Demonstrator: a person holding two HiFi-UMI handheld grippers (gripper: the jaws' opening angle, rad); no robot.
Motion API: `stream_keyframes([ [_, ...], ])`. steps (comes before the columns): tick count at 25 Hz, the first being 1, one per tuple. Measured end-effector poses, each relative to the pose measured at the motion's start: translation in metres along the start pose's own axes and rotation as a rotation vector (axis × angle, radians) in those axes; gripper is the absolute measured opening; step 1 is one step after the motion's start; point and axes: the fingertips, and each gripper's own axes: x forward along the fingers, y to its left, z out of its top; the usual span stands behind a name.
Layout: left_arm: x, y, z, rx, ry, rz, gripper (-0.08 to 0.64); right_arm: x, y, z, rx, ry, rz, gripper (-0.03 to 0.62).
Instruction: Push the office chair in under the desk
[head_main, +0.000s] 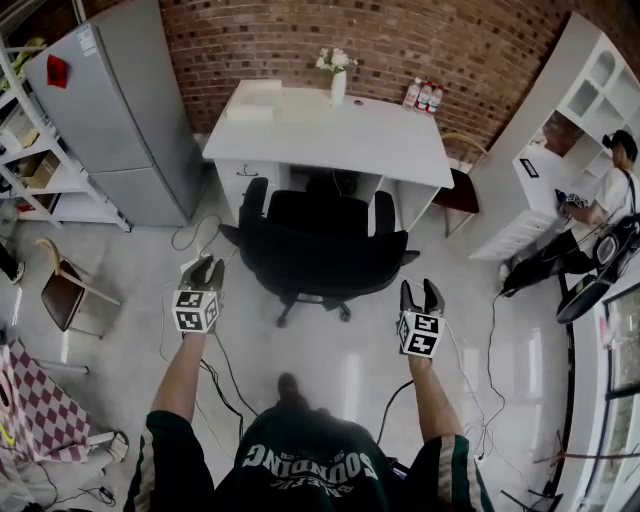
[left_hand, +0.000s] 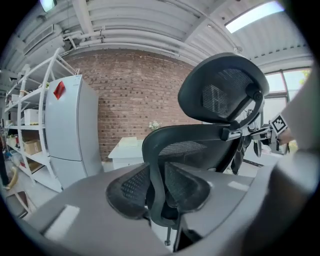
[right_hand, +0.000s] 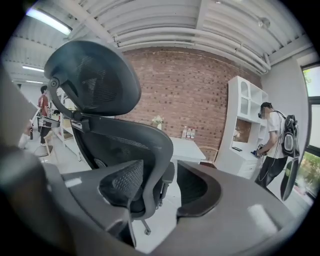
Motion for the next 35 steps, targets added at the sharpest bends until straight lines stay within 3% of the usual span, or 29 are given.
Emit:
stream_keyframes([
  [2, -0.018, -0.016, -0.003, 0.000, 0.010, -0.008, 0.011, -0.013, 0.002, 0.002, 0.003, -0.012, 0.016, 0.189],
  [8, -0.066, -0.046, 0.002, 0.044, 0.021, 0.053, 0.011, -0.061, 0.020, 0.023, -0.007, -0.090, 0.085, 0.139],
  [16, -0.112, -0.101, 0.027, 0.152, -0.033, 0.040, 0.011, -0.110, 0.024, 0.035, -0.020, -0.148, 0.115, 0.040],
  [23, -0.140, -0.135, 0.036, 0.166, -0.065, 0.020, 0.011, -0.131, 0.032, 0.040, -0.017, -0.171, 0.153, 0.037],
  [35, -0.157, -0.146, 0.031, 0.155, -0.057, 0.005, 0.011, -0.145, 0.049, 0.042, -0.032, -0.177, 0.202, 0.037],
])
